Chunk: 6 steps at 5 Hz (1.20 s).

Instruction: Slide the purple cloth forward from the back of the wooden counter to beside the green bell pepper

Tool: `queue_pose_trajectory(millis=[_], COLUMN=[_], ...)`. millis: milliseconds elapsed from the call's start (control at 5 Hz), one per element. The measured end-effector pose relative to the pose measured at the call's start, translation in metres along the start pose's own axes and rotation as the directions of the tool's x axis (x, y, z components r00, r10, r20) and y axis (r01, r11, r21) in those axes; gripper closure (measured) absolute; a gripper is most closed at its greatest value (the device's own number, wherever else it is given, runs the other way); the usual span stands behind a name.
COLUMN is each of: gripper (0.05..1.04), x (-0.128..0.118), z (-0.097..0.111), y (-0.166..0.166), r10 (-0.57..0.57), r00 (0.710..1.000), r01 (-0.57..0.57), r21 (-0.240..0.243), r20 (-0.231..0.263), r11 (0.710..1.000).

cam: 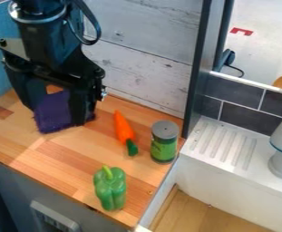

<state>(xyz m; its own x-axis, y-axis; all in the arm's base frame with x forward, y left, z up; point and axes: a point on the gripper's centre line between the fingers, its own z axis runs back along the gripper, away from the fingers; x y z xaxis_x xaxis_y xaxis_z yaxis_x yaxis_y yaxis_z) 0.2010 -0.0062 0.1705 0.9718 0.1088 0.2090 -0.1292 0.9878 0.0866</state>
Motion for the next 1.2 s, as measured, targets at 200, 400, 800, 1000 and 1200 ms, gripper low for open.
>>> queue_pose_trajectory(millis=[200,400,800,1000,1200], gripper=[0.08,0.08,0.08,0.081,0.081], x=[-0.002,-0.002,0.024,0.044,0.06], z=[-0.003,-0.003,-0.043,-0.055,-0.065], y=[0.0,0.0,0.029,0.049,0.06], r10=[0.0,0.0,0.15,0.201,0.156], r00=[1.0,1.0,0.986,0.98,0.984], r01=[0.0,0.0,-0.152,-0.201,-0.154], r21=[0.002,0.003,-0.014,-0.015,-0.028], r20=[-0.014,-0.015,-0.069,0.0,0.087], r11=[1.0,1.0,0.988,0.979,0.988])
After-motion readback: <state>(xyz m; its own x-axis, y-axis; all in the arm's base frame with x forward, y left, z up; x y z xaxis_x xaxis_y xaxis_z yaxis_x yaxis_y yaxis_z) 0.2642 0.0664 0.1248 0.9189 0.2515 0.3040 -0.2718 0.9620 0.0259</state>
